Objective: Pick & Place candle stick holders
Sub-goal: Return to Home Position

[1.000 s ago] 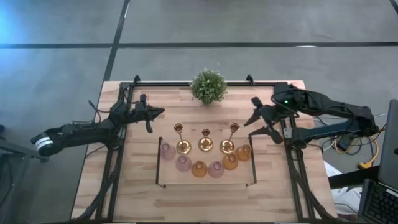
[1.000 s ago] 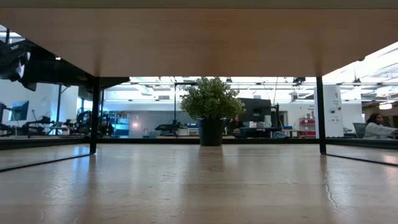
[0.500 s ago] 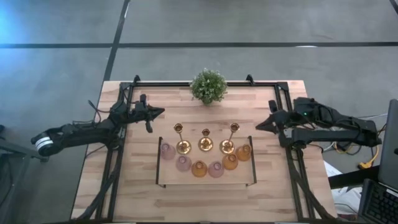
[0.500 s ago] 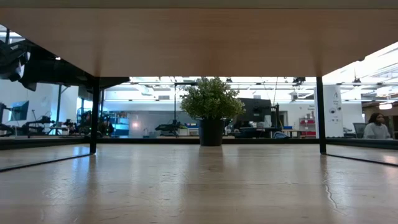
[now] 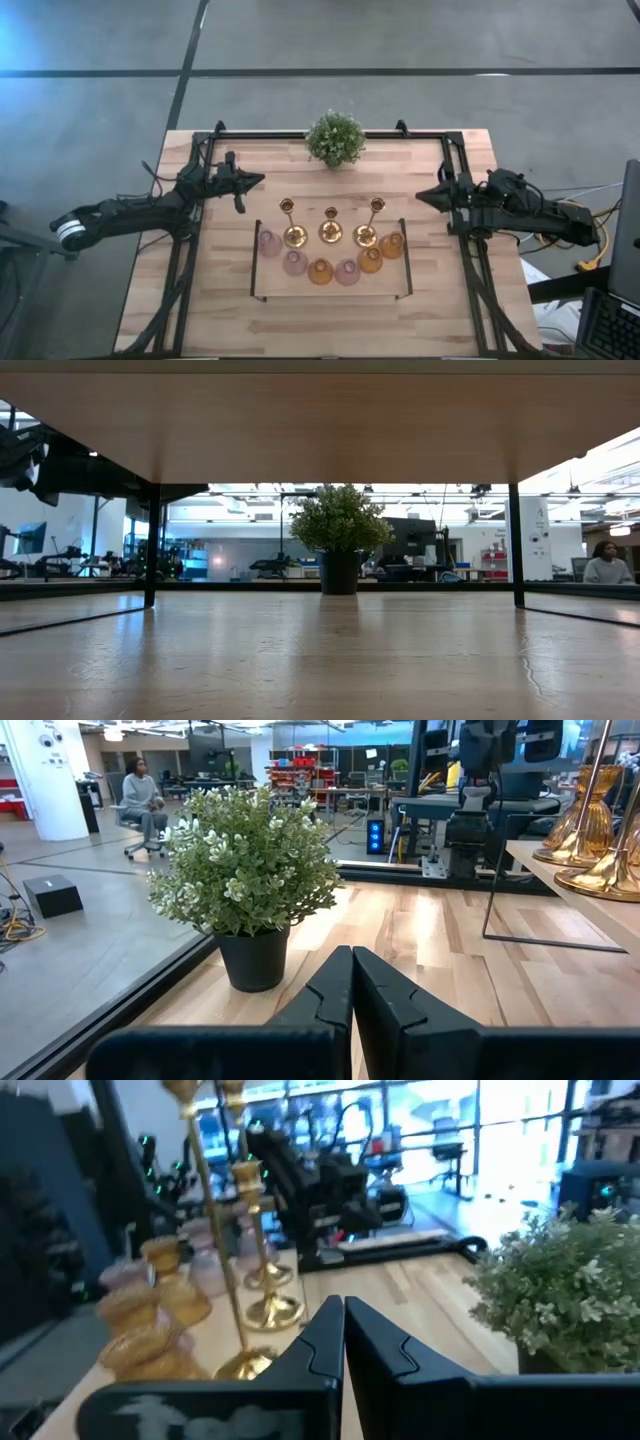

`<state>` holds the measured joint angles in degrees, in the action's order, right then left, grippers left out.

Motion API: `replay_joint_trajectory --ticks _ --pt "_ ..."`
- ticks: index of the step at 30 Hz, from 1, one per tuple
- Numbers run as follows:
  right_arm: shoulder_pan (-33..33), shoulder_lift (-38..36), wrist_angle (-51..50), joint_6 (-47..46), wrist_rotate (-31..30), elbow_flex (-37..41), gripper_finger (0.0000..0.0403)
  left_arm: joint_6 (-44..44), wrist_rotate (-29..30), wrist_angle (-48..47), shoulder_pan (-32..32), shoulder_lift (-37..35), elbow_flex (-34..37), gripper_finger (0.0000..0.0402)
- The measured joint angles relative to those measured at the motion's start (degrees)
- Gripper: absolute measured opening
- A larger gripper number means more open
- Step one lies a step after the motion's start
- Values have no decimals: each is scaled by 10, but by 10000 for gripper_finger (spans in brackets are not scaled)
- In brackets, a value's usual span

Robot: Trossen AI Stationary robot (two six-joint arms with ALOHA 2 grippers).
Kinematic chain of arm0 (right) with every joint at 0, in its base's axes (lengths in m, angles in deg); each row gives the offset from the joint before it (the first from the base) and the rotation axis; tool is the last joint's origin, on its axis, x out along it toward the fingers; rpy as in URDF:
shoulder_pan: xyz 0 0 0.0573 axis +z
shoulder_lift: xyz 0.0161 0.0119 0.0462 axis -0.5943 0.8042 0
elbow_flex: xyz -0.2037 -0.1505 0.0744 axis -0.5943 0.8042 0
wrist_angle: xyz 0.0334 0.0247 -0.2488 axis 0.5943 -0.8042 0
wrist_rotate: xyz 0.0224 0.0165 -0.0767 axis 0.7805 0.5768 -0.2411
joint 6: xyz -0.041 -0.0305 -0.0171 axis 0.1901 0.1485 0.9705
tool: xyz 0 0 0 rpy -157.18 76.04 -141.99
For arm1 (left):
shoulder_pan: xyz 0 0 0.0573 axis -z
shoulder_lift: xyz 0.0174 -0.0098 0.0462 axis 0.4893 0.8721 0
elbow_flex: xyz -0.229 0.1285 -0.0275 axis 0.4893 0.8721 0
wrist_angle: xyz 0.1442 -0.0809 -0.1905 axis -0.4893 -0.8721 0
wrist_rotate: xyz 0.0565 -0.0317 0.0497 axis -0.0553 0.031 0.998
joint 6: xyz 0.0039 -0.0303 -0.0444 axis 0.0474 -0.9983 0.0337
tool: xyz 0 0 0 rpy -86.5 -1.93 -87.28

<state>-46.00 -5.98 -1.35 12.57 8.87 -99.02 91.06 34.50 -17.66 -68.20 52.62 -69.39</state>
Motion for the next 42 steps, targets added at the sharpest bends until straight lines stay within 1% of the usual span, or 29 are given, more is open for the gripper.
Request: replay_joint_trajectory --ticks 5,10,12,16,24,28,32,42 --pt "0 -1 40 -20 -56 48 8 0 0 0 0 0 0 13" --pt "0 -2 120 14 -47 102 8 0 0 0 0 0 0 13" --pt "0 -3 136 34 -37 119 8 0 0 0 0 0 0 13" --pt "0 -2 134 60 -35 141 8 0 0 0 0 0 0 13" --pt "0 -3 132 76 -42 178 8 0 0 0 0 0 0 13" --pt "0 -1 129 55 -83 198 8 0 0 0 0 0 0 13" --pt "0 4 129 27 -113 202 8 0 0 0 0 0 0 13" --pt "0 2 129 32 -117 202 8 0 0 0 0 0 0 13"
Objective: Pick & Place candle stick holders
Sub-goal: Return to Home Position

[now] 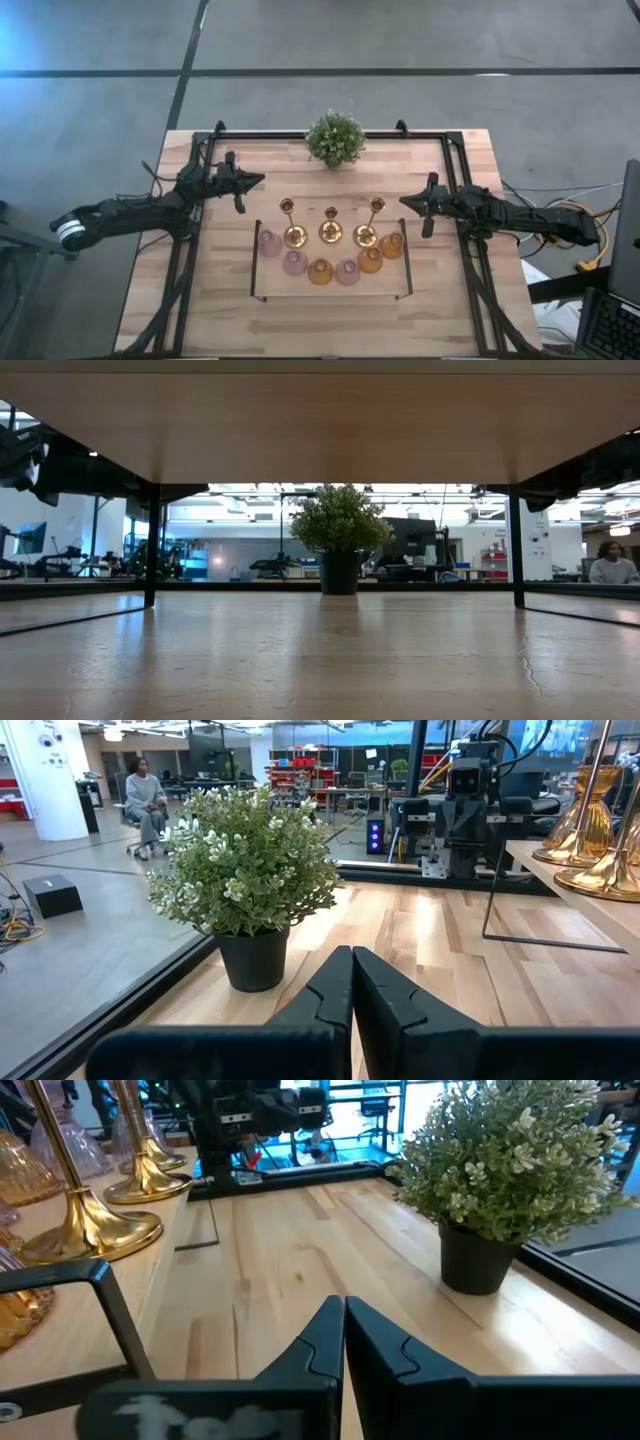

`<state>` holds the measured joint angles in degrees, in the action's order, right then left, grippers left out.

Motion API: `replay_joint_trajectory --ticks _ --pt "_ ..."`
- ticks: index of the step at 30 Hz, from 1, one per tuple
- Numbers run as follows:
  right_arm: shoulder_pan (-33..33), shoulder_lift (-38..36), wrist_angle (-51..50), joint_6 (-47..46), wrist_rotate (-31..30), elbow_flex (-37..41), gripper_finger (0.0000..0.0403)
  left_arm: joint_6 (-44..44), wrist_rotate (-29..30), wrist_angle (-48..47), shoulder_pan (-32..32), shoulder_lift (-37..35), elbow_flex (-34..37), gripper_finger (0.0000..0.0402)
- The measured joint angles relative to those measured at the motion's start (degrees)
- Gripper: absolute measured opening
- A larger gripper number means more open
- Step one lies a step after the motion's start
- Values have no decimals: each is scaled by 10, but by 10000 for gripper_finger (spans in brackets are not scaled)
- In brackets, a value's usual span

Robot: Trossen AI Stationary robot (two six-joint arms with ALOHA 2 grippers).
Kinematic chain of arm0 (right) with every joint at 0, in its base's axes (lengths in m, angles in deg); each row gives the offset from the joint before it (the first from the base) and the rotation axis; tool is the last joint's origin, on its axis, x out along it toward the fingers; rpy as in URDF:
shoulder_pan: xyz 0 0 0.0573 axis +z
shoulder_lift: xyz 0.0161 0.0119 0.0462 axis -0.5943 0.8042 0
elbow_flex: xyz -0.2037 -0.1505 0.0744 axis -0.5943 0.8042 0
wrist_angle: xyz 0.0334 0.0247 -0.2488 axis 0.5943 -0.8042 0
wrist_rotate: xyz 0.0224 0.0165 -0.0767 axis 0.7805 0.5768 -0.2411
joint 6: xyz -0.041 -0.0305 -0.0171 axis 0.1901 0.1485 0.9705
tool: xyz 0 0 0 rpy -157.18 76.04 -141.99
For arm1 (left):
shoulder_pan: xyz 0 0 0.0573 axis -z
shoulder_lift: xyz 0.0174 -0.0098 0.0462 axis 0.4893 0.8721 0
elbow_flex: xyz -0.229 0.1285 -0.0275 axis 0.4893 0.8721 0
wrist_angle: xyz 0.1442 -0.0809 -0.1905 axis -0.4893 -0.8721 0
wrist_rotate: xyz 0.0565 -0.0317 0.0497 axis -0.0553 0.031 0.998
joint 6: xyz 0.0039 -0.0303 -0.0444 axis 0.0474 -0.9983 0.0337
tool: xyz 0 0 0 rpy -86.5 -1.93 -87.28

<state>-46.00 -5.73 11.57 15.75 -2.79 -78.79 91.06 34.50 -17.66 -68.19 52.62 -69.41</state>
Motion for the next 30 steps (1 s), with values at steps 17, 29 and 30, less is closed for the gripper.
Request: replay_joint_trajectory --ticks 17,29,30 --pt "0 0 0 -1 0 0 9 -22 0 -53 50 -100 0 13" --pt "0 0 0 0 1 0 9 5 102 -232 142 -283 1 13" --pt "0 0 0 0 1 0 9 9 103 -250 150 -296 1 13"
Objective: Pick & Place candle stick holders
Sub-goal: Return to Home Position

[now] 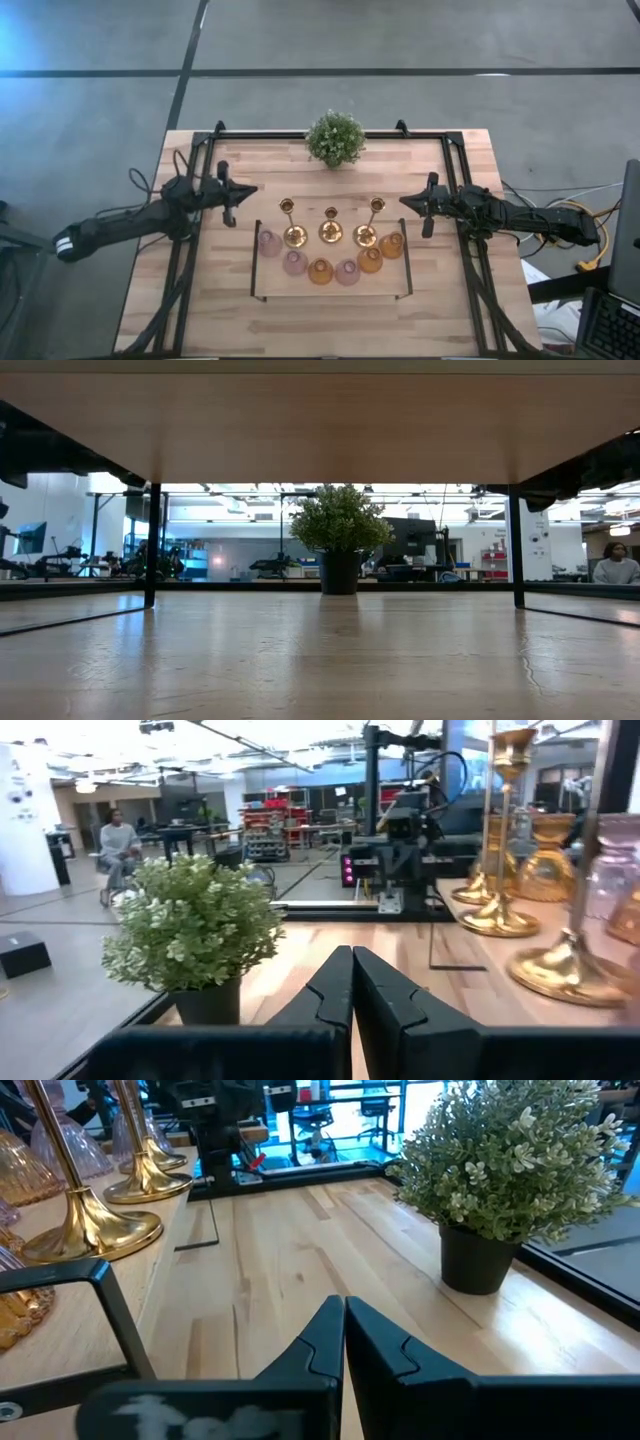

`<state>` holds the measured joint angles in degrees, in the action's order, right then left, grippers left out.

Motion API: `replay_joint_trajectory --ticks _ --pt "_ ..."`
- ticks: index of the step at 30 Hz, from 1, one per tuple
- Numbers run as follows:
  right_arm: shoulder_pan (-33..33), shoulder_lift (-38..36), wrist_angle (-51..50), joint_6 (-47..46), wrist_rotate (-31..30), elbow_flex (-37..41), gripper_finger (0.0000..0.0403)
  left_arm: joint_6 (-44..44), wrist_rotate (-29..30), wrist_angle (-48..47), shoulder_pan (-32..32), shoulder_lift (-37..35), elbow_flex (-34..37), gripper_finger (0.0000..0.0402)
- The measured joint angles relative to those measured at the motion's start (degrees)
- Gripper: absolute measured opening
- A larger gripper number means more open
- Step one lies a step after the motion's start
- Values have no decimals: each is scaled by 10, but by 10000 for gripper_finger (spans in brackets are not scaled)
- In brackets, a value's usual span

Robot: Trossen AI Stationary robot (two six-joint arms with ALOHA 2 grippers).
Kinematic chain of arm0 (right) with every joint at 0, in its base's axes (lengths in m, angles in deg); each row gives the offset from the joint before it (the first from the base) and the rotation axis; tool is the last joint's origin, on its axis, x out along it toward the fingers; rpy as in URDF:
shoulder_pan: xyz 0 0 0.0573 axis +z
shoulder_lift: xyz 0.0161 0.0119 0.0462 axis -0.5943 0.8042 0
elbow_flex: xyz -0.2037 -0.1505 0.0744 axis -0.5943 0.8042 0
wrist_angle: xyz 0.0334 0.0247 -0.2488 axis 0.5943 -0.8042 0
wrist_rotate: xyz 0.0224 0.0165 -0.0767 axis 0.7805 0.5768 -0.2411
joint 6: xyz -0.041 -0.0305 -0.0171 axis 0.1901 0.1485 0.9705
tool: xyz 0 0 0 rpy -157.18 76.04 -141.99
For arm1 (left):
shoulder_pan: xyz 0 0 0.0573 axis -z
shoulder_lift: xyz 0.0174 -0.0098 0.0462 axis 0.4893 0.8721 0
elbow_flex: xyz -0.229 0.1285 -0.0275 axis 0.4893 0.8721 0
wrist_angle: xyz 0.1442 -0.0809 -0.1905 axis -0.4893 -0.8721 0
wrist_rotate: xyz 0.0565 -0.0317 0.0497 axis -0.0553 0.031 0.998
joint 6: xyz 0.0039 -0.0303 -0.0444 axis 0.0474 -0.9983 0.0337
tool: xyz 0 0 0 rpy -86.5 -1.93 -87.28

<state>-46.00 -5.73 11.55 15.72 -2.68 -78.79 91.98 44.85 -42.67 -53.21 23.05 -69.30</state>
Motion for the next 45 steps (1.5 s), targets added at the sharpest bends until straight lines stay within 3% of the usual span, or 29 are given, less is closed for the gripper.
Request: replay_joint_trajectory --ticks 10,20,34,45 --pt "0 0 0 -2 0 0 9 33 30 -138 90 -103 0 13" --pt "0 0 0 0 0 0 9 36 39 -214 140 -167 1 13" --pt "0 0 0 0 -1 0 9 37 39 -222 211 -171 2 13" --pt "0 0 0 -2 -1 0 9 36 37 -215 214 -169 2 13"
